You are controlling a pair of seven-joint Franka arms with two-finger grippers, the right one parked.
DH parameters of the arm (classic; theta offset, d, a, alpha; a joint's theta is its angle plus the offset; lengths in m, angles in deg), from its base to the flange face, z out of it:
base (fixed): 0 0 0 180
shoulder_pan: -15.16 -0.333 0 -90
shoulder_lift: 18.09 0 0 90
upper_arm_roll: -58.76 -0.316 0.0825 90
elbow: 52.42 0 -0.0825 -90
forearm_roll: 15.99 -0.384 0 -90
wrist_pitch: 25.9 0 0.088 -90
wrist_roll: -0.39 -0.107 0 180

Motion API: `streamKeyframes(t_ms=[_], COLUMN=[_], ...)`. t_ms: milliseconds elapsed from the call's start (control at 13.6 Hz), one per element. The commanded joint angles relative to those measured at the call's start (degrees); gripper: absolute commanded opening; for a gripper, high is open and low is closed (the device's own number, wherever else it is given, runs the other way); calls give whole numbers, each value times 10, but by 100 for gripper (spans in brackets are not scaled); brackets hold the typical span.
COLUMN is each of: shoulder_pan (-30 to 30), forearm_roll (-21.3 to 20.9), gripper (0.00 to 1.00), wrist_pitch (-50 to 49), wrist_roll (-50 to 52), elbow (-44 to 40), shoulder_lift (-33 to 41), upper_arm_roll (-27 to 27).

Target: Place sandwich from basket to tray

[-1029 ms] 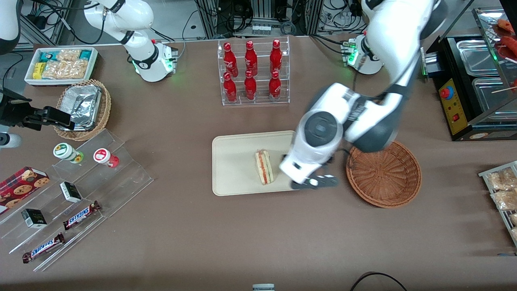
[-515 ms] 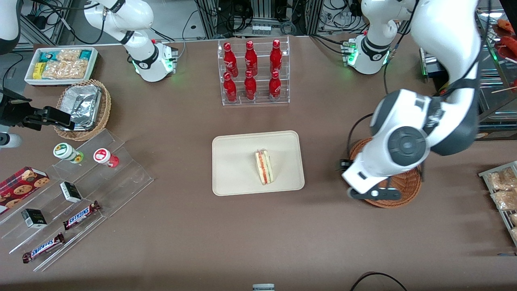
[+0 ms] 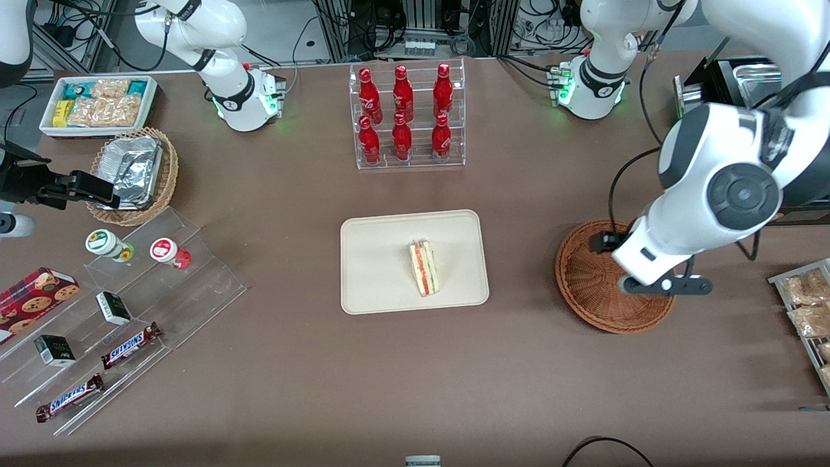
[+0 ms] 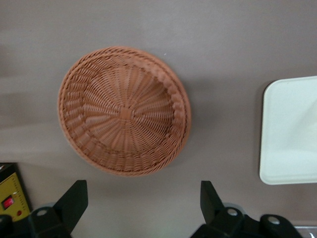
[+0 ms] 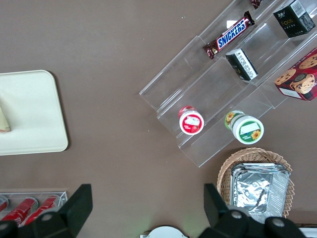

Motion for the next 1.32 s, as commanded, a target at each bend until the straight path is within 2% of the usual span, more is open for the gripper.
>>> streamKeyframes(t_ms=[0,147,368,588,1250], shoulder_pan=[-55,-69,-56,-9,97], forearm_roll=[26,29,40,45,45], gripper=[100,100,100,100,100], wrist_pitch=[0,1,-14,-35,-56], wrist_roll=[-72,-98,-101,-101,-100], elbow=[92,137,169,167,147], shoulder_lift=[94,141,184,203,215], upper_arm_roll=[2,-7,-40,-101,-207])
